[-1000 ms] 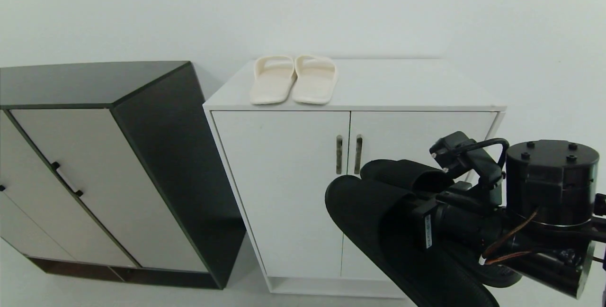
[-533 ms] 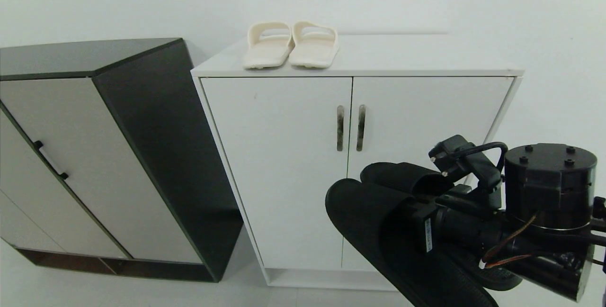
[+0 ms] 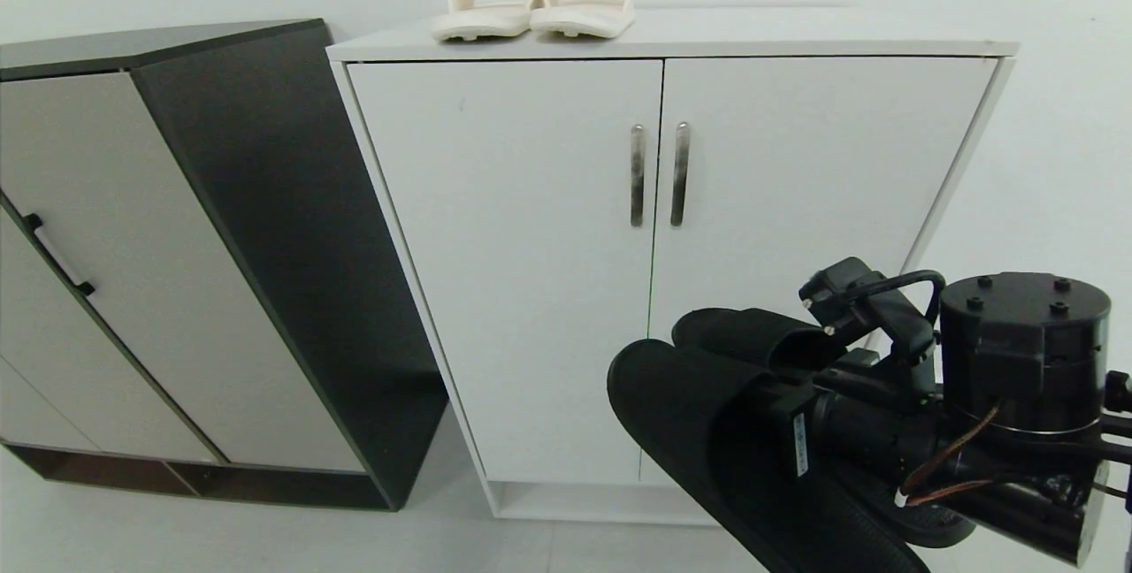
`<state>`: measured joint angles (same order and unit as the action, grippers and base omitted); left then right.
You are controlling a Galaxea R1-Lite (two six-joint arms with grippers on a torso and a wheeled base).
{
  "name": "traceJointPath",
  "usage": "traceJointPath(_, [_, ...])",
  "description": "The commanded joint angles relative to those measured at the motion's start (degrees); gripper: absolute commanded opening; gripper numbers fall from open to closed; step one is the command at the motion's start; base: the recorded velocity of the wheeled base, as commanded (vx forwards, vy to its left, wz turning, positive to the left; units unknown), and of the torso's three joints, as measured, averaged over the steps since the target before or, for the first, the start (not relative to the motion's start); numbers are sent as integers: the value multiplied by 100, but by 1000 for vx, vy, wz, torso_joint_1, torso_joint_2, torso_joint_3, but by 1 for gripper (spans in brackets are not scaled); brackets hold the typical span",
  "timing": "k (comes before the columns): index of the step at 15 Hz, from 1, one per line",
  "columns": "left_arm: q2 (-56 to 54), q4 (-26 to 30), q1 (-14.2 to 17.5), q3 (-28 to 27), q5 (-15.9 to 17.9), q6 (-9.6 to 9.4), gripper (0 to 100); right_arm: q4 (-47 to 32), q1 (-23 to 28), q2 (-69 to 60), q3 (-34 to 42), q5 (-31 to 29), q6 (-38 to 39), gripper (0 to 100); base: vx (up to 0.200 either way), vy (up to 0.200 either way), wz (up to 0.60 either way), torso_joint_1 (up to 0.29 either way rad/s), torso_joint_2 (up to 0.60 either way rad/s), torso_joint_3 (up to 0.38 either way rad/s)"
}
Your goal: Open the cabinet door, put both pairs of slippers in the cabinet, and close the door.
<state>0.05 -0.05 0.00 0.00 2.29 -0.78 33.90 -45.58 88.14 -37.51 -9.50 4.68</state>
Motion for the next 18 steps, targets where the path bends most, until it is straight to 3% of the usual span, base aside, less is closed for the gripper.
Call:
traceJointPath(1, [4,-4,0,0,-1,-1,0,2,-3,19,24,9,-2,0,0,0,0,-12,173,149])
traceJointPath(3, [4,-4,0,0,-1,-1,0,11,-3,19,60,9,-2,0,0,0,0,0,73,66])
traceJointPath(4, [4,-4,0,0,-1,-1,100,11,-3,19,60,9,-2,0,0,0,0,0,0,0])
traceJointPath(10, [241,-83,-53,-123,96,-1,100,196,-65,-192,525,0,-257,0,0,0,0,0,0,0])
traceJointPath(11, [874,-145,-158,-782,342,350,100,301,-118,-218,719,-8,-275,0,0,0,0,0,0,0])
traceJointPath(12, [1577,-206,-246,-1477,659,904,100,442,-127,-262,772,-8,-284,0,0,0,0,0,0,0])
traceJointPath(13, [2307,-391,-422,-1872,1054,948,100,521,-179,-253,763,-8,-284,0,0,0,0,0,0,0])
traceJointPath(14, [2605,-531,-510,-1969,1186,939,100,530,-197,-253,763,-17,-284,0,0,0,0,0,0,0])
traceJointPath(16, [4029,-1604,-967,-2206,1924,570,100,530,-232,-244,780,-17,-284,0,0,0,0,0,0,0])
traceJointPath(18, [4785,-2166,-1371,-2391,1986,474,100,530,-250,-236,780,-17,-284,0,0,0,0,0,0,0])
